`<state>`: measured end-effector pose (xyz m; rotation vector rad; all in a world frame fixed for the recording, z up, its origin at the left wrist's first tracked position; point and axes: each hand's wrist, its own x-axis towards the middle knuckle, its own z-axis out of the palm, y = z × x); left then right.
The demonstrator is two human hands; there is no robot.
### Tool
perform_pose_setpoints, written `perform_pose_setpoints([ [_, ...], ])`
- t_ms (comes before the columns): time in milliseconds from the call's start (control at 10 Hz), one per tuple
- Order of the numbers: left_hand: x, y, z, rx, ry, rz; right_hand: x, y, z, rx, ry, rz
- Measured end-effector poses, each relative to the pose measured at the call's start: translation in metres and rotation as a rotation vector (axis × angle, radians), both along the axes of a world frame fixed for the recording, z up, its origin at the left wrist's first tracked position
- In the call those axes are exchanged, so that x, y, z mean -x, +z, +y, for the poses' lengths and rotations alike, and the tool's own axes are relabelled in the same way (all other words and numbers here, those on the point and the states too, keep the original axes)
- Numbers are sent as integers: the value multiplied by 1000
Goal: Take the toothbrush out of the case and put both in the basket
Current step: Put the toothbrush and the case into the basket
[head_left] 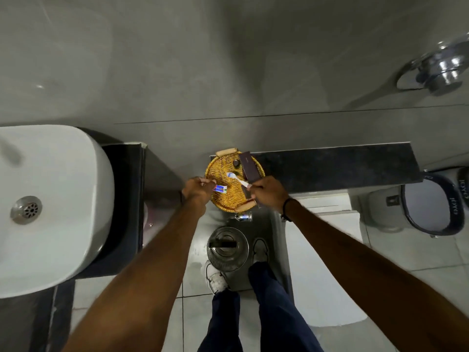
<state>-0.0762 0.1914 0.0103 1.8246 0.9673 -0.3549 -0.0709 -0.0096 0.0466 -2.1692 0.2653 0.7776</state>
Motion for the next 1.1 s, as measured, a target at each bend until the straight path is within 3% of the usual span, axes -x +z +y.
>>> perform_pose_setpoints([
  [200, -16, -39, -1, -96, 5, -29, -15, -36, 37, 208, 113, -403],
  [300, -28, -51, 0, -124, -140, -45, -19, -55, 47, 303, 177, -441],
  [600, -54, -45, 5, -230, -723, 3, -27, -67, 55, 299, 171, -190],
  [800, -47, -49, -1, -415, -857, -70, -36, -73, 64, 338, 201, -118],
  [1000, -35, -33, 5, -489, -879, -170, -33, -72, 63, 415, 219, -171],
  [1100, -24, -14, 16, -620, -939, -221, -30, -64, 62, 447, 215, -208],
])
